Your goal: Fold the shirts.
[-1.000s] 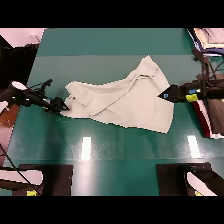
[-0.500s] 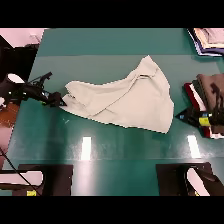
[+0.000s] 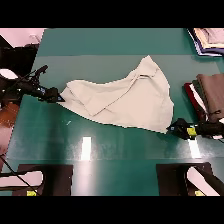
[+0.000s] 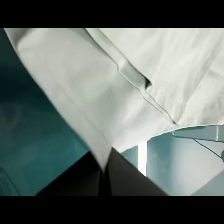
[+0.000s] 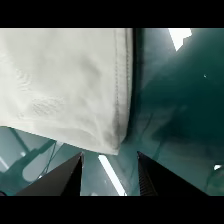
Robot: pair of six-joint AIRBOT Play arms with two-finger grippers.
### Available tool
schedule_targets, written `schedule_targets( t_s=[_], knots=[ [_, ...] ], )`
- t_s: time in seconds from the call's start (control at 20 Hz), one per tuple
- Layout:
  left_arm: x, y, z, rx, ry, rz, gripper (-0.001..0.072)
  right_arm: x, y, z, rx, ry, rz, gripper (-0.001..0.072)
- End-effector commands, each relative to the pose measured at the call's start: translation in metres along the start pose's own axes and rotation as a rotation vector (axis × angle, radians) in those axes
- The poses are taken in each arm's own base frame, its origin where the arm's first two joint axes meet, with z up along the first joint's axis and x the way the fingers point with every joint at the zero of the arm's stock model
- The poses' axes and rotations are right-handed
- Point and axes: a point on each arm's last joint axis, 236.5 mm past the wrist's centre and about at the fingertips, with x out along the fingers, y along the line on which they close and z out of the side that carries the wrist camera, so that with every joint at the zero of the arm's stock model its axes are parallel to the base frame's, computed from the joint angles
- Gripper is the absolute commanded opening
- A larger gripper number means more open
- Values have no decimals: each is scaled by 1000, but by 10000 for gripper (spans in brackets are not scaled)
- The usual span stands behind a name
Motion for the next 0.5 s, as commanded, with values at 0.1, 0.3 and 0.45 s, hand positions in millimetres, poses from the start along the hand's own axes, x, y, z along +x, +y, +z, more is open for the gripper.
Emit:
schedule_targets(
  t_s=[0.1, 0.3, 0.45],
  knots=[
    [-1, -2, -3, 2, 15, -7, 20, 35, 3, -9, -41, 90, -22, 407],
    [-1, -7, -15, 2, 62, -29, 20, 30, 13, 4, -116, -8, -36, 155],
    [-5, -20, -42, -9, 180, -83, 20, 6, 27, 12, -156, -93, -10, 18]
  ],
)
